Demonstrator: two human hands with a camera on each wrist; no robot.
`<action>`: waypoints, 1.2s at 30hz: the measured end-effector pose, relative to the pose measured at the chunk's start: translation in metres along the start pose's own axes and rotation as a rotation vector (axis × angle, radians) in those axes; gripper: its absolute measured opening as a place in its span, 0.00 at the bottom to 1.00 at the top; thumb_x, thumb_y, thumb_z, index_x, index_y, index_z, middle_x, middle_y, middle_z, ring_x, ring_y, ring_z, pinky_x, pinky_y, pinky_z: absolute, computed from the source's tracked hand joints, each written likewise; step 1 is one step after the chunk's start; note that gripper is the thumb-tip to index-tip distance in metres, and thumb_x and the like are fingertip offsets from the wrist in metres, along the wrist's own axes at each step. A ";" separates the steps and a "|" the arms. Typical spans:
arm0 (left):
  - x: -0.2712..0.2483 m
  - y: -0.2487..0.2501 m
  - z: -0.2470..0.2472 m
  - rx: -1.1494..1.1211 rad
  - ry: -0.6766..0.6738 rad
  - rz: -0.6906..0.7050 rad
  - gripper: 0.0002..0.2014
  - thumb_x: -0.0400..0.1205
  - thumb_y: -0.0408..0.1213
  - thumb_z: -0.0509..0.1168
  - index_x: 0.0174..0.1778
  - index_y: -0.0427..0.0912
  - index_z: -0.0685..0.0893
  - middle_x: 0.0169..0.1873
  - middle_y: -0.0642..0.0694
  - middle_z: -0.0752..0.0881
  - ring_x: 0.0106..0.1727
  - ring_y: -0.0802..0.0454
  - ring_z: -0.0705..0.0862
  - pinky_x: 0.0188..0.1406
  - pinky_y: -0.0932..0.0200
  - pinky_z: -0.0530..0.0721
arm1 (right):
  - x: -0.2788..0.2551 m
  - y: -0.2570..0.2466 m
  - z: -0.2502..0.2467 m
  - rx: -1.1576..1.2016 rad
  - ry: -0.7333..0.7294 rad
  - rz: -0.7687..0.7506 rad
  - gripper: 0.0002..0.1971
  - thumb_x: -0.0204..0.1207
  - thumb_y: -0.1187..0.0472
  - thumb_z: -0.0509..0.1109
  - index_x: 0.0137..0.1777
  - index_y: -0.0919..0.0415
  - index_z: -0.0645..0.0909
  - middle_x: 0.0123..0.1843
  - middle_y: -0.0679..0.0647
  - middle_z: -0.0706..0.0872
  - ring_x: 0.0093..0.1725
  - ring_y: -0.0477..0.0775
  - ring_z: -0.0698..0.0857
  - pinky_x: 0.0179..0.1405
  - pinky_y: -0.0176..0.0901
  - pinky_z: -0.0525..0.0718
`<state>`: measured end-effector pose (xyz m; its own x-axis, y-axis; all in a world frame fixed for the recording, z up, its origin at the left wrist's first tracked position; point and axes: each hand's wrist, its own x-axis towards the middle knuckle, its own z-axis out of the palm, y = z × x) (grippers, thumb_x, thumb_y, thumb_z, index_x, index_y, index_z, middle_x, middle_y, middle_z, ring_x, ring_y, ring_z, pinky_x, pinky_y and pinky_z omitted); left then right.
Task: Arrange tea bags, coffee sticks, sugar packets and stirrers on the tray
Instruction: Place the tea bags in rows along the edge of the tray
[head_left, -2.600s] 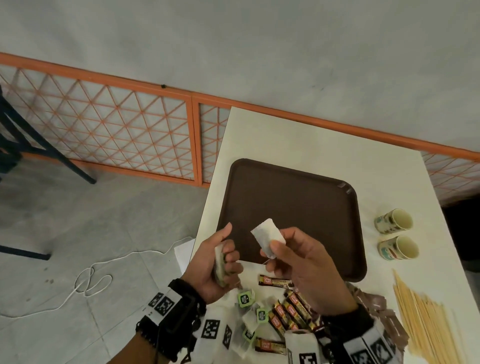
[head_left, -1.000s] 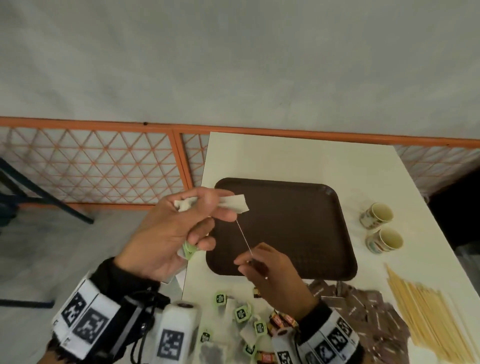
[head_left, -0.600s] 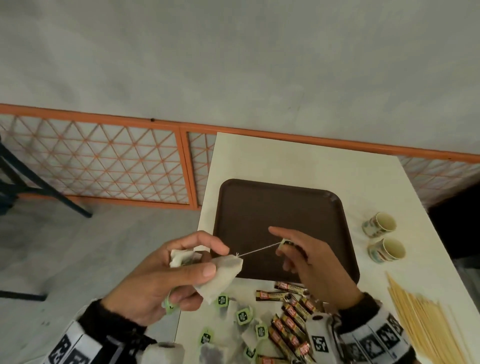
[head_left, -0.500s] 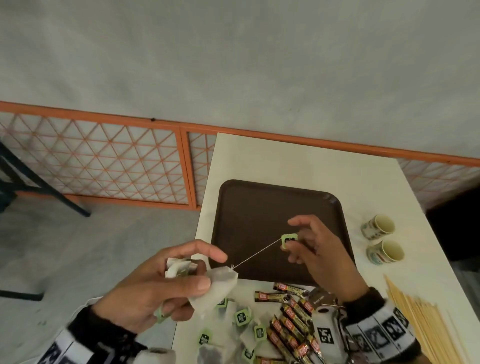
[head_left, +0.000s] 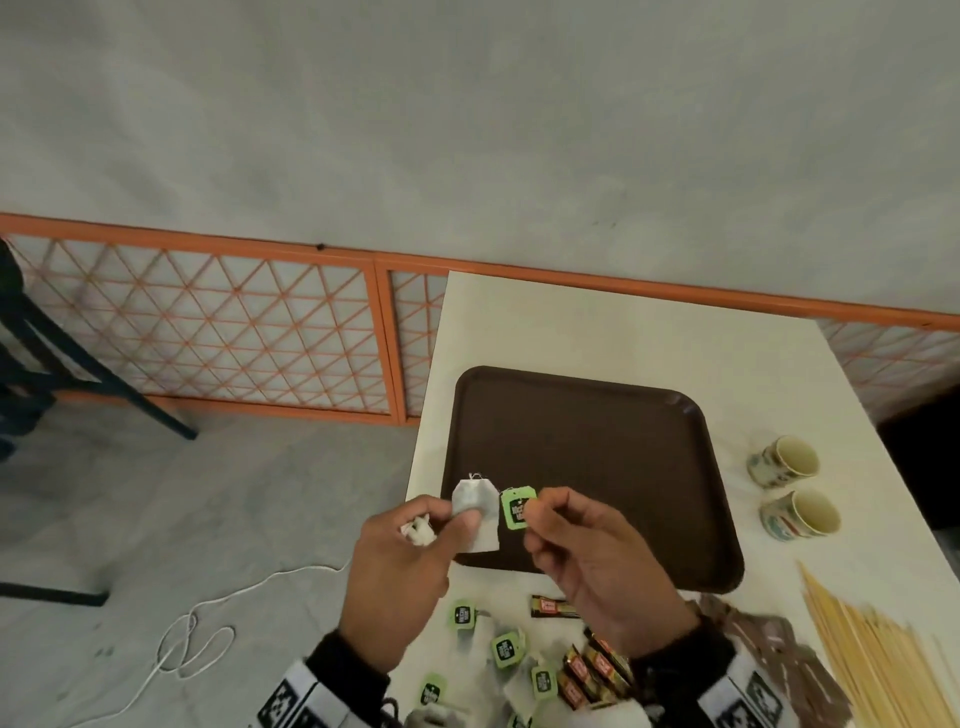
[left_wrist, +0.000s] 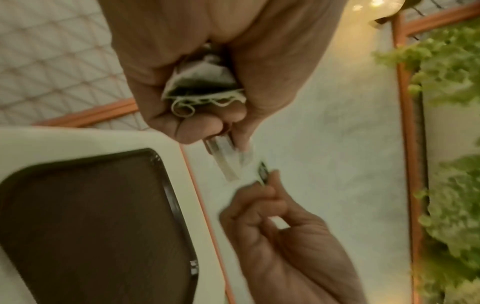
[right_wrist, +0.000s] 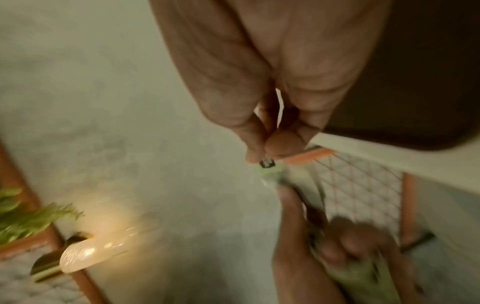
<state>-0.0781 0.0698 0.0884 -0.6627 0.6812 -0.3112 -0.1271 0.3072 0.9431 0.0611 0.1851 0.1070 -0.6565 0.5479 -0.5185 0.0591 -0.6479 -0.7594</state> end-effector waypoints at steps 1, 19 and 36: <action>-0.001 0.001 0.003 -0.072 0.021 -0.026 0.07 0.76 0.41 0.76 0.33 0.45 0.89 0.22 0.51 0.77 0.21 0.52 0.68 0.21 0.61 0.71 | 0.004 0.007 0.006 0.056 0.020 0.020 0.08 0.67 0.64 0.74 0.43 0.67 0.83 0.35 0.58 0.82 0.33 0.49 0.80 0.34 0.38 0.81; 0.057 -0.025 0.034 -0.061 0.009 -0.103 0.05 0.80 0.39 0.72 0.40 0.44 0.90 0.26 0.48 0.84 0.25 0.54 0.77 0.23 0.59 0.78 | 0.065 0.017 -0.008 -0.243 0.179 -0.103 0.10 0.77 0.59 0.73 0.46 0.68 0.86 0.35 0.58 0.86 0.32 0.51 0.81 0.32 0.38 0.82; 0.136 -0.053 0.014 -0.297 0.004 -0.472 0.12 0.81 0.44 0.70 0.52 0.37 0.86 0.37 0.39 0.90 0.22 0.55 0.74 0.27 0.57 0.76 | 0.251 -0.012 -0.047 -0.452 0.325 0.101 0.05 0.76 0.63 0.77 0.44 0.66 0.88 0.28 0.55 0.82 0.22 0.44 0.76 0.21 0.31 0.75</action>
<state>-0.1510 0.1556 -0.0055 -0.4864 0.5120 -0.7080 -0.6130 0.3774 0.6941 -0.0685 0.3555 -0.0325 -0.3698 0.6762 -0.6372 0.4725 -0.4536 -0.7556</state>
